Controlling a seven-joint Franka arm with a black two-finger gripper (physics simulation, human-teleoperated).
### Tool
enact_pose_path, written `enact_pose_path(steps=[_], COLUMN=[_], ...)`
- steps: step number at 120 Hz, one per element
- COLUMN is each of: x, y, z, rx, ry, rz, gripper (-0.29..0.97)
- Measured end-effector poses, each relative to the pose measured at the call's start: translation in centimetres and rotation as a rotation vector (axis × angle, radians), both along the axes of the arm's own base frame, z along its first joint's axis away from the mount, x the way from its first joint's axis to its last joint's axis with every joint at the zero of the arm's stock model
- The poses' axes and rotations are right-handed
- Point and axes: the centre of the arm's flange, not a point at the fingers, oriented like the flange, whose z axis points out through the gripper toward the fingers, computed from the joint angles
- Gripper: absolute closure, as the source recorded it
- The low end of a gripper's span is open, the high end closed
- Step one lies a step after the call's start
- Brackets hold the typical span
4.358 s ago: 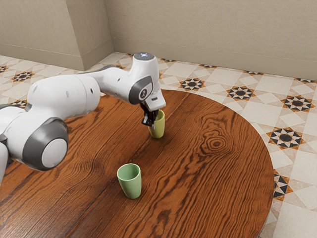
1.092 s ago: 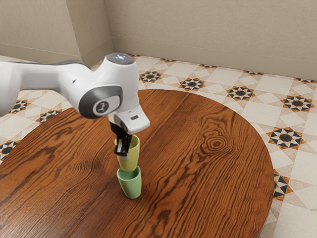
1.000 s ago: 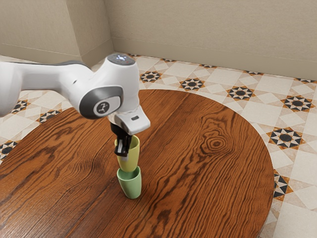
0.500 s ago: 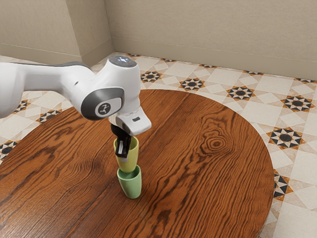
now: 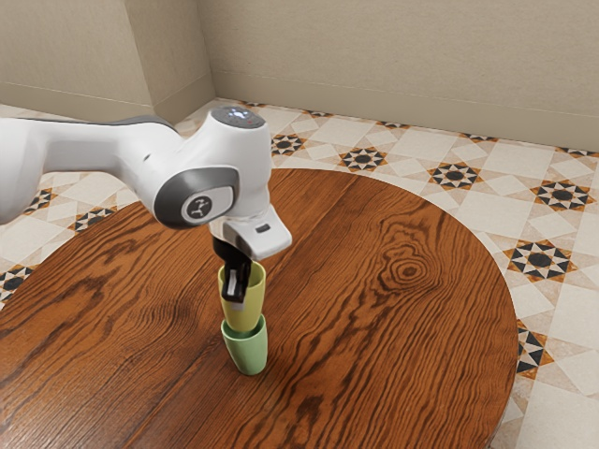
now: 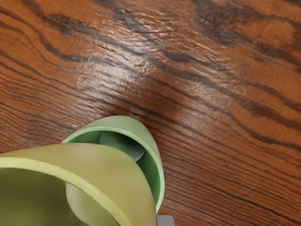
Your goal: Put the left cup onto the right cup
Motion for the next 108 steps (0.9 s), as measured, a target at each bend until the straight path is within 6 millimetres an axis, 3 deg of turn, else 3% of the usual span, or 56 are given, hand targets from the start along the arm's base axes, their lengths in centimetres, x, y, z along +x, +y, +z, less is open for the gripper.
enact_pose_path(steps=[108], x=[1.4], y=[-0.6], z=[-4.0], rx=[0.040], ry=[0.052], rz=[0.019], gripper=[0.79])
